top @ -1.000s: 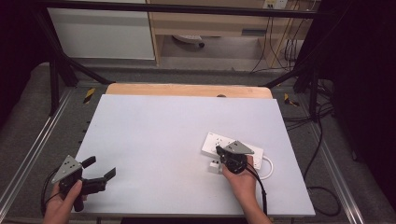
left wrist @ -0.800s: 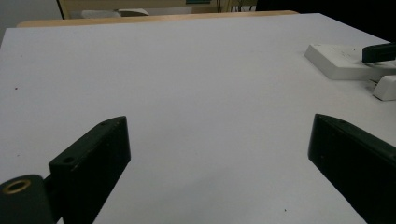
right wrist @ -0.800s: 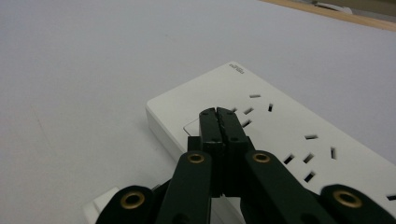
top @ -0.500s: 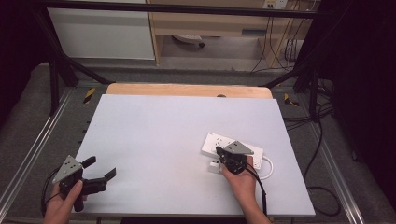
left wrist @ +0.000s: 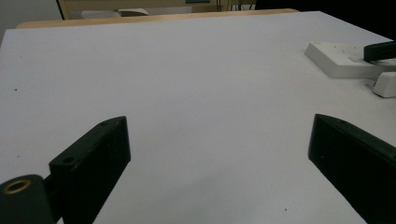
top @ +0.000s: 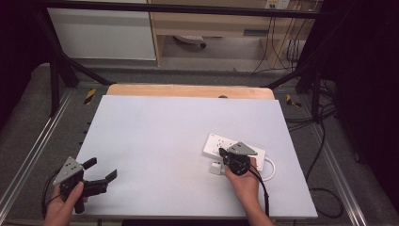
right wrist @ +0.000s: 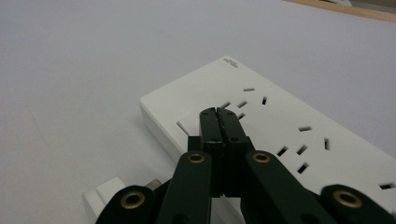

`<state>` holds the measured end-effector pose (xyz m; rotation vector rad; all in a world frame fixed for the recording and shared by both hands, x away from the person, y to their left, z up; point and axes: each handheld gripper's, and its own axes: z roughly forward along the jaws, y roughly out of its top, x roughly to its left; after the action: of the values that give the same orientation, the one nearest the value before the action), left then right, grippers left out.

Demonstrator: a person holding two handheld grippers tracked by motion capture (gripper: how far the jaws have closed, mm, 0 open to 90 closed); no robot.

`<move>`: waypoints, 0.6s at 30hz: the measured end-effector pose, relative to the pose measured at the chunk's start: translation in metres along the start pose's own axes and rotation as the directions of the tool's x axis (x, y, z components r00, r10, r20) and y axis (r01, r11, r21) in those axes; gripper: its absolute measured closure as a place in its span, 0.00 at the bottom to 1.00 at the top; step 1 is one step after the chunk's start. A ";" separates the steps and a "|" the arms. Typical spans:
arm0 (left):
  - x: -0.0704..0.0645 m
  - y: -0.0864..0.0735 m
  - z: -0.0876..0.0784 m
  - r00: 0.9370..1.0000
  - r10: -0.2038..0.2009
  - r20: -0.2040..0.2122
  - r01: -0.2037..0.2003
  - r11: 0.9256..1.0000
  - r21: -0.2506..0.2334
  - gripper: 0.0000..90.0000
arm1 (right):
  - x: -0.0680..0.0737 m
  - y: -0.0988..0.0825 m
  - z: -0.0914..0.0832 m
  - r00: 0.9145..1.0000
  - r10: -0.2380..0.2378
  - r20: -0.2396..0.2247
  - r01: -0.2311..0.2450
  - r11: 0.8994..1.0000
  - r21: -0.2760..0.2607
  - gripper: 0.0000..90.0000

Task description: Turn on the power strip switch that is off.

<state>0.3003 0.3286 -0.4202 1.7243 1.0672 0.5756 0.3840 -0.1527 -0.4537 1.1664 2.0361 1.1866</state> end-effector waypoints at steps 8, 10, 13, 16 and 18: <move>0.000 0.000 0.000 1.000 0.001 0.000 -0.001 1.000 0.001 0.07 | -0.003 0.003 -0.004 1.000 0.025 -0.011 -0.026 0.999 -0.028 1.00; 0.000 0.000 0.000 1.000 0.001 0.001 -0.001 1.000 0.001 0.07 | -0.003 0.003 -0.005 1.000 0.029 -0.012 -0.029 0.999 -0.030 1.00; 0.000 0.000 0.000 1.000 0.000 -0.002 0.000 1.000 0.002 0.07 | -0.003 0.005 -0.006 0.999 0.035 -0.024 -0.036 0.998 -0.043 1.00; 0.000 0.000 0.000 1.000 0.002 -0.003 -0.002 1.000 0.003 0.07 | -0.004 0.007 -0.007 0.999 0.038 -0.029 -0.040 0.998 -0.053 0.98; 0.000 0.000 0.000 1.000 0.000 -0.002 0.000 1.000 0.004 0.07 | -0.004 0.008 -0.008 0.999 0.039 -0.034 -0.041 0.997 -0.064 0.96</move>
<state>0.3003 0.3289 -0.4205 1.7275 1.0703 0.5765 0.3832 -0.1582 -0.4427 1.1687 1.9920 1.2889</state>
